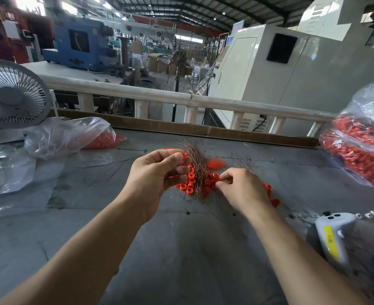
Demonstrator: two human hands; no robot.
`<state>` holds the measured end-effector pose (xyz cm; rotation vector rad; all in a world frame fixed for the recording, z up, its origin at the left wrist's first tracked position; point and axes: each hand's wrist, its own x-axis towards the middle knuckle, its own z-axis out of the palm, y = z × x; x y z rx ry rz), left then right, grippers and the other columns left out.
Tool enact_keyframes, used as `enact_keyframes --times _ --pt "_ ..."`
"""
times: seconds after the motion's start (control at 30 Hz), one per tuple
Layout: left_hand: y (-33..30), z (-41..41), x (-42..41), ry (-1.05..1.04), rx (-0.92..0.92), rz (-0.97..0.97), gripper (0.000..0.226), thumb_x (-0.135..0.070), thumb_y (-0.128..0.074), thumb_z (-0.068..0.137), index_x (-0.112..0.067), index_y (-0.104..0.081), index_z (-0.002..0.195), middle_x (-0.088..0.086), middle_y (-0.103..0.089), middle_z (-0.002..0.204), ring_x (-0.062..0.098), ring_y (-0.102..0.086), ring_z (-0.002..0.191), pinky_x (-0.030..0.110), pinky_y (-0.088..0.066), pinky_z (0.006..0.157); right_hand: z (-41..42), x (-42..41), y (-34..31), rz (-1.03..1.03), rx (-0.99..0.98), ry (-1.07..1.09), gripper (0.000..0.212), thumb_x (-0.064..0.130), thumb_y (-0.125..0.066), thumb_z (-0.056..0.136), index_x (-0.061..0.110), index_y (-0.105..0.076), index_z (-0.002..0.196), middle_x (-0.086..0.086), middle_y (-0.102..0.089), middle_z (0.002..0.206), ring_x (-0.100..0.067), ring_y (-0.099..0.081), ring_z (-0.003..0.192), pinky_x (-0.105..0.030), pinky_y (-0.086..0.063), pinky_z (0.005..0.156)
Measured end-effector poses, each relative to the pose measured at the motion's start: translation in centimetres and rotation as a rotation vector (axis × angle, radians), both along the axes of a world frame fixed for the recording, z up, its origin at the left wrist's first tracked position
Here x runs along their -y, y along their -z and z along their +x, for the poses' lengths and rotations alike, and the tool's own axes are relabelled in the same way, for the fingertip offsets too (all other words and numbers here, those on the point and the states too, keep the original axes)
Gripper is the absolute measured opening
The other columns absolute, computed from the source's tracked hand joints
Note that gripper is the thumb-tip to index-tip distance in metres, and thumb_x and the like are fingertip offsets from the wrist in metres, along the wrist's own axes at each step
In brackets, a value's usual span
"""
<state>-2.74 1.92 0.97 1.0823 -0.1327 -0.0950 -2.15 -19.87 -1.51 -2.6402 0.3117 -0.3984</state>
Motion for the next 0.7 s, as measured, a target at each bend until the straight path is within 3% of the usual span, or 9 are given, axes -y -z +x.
enact_keyframes --times 0.2,0.37,0.5,0.57,0.63,0.7 --pt "0.0 0.0 0.0 -0.007 -0.003 0.020 0.006 -0.006 -0.068 0.093 -0.003 -0.071 0.096 0.019 -0.076 0.095 0.022 -0.069 0.074 0.030 -0.060 0.065 0.0 -0.8 -0.4 -0.098 0.019 -0.026 0.006 0.028 -0.071 0.093 0.030 -0.075 0.097 0.007 -0.071 0.087 -0.020 -0.068 0.088 -0.030 -0.051 0.074" --pt "0.0 -0.1 0.1 -0.005 -0.006 0.025 0.007 -0.006 -0.068 0.093 -0.003 -0.071 0.098 0.018 -0.076 0.095 0.023 -0.069 0.075 0.030 -0.061 0.067 -0.1 -0.9 -0.7 -0.174 0.026 -0.055 0.012 0.026 -0.070 0.094 0.027 -0.079 0.100 0.002 -0.075 0.103 -0.023 -0.069 0.096 -0.030 -0.054 0.079" --pt "-0.1 -0.1 0.0 -0.001 -0.006 0.020 0.009 -0.005 -0.067 0.094 -0.002 -0.071 0.101 0.019 -0.076 0.097 0.024 -0.068 0.076 0.031 -0.061 0.067 -0.1 -1.0 -0.4 -0.197 0.090 -0.072 0.015 0.026 -0.065 0.097 0.022 -0.079 0.092 0.002 -0.075 0.093 -0.022 -0.069 0.088 -0.029 -0.051 0.073" --pt "-0.1 -0.1 0.0 0.001 -0.008 0.009 0.008 -0.005 -0.067 0.093 -0.002 -0.071 0.100 0.020 -0.076 0.097 0.024 -0.068 0.076 0.030 -0.061 0.066 0.0 -0.8 -0.4 -0.058 0.181 -0.060 0.013 0.027 -0.068 0.097 0.022 -0.079 0.089 0.010 -0.072 0.079 -0.016 -0.068 0.079 -0.027 -0.048 0.067" --pt "0.0 0.0 0.0 0.005 -0.007 0.003 0.008 -0.005 -0.067 0.093 -0.002 -0.071 0.099 0.020 -0.076 0.097 0.023 -0.069 0.075 0.030 -0.061 0.066 -0.1 -0.7 -0.6 0.257 0.285 -0.104 0.011 0.023 -0.071 0.096 0.025 -0.079 0.088 0.013 -0.069 0.066 -0.007 -0.065 0.066 -0.022 -0.047 0.061" --pt "0.1 0.1 0.0 0.012 -0.003 0.005 0.009 -0.007 -0.068 0.092 -0.003 -0.071 0.100 0.020 -0.076 0.098 0.023 -0.069 0.075 0.030 -0.060 0.066 -0.5 -1.2 -1.2 0.570 0.331 -0.211 0.014 0.016 -0.072 0.095 0.027 -0.078 0.087 0.007 -0.074 0.070 -0.007 -0.068 0.061 -0.021 -0.048 0.053"
